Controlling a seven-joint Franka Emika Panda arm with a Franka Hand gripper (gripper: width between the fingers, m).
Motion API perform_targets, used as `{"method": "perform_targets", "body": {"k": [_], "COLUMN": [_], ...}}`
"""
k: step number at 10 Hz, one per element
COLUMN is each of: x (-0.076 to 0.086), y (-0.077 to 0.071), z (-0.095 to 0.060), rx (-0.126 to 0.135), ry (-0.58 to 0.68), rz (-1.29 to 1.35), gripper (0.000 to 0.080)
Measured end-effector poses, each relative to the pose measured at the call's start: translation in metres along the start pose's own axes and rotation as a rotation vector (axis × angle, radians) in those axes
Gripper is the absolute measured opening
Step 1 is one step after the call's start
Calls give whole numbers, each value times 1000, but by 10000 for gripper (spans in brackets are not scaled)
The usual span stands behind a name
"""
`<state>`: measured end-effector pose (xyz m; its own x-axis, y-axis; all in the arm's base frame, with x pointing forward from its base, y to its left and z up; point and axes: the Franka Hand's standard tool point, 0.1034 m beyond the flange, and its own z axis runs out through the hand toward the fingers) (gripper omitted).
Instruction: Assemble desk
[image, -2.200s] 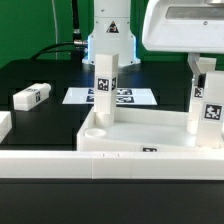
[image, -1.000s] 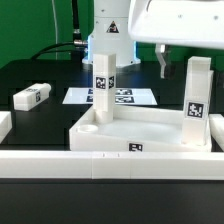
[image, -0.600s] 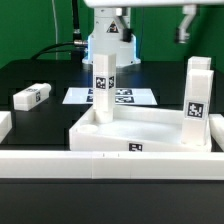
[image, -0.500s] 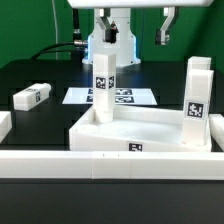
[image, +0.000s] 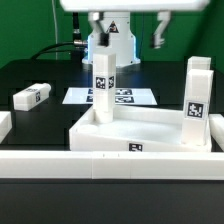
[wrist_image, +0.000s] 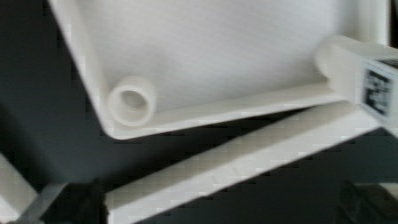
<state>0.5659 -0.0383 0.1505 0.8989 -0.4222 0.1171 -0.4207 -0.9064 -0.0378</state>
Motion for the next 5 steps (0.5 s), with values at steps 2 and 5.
{"method": "perform_targets", "body": {"k": [2,5], "x": [-7,-6], "y": [68,95], "z": [8,15], "rx": [-1,-14], "ry": [-4,0], "rz": [-36,-31], "gripper": [649,649]}}
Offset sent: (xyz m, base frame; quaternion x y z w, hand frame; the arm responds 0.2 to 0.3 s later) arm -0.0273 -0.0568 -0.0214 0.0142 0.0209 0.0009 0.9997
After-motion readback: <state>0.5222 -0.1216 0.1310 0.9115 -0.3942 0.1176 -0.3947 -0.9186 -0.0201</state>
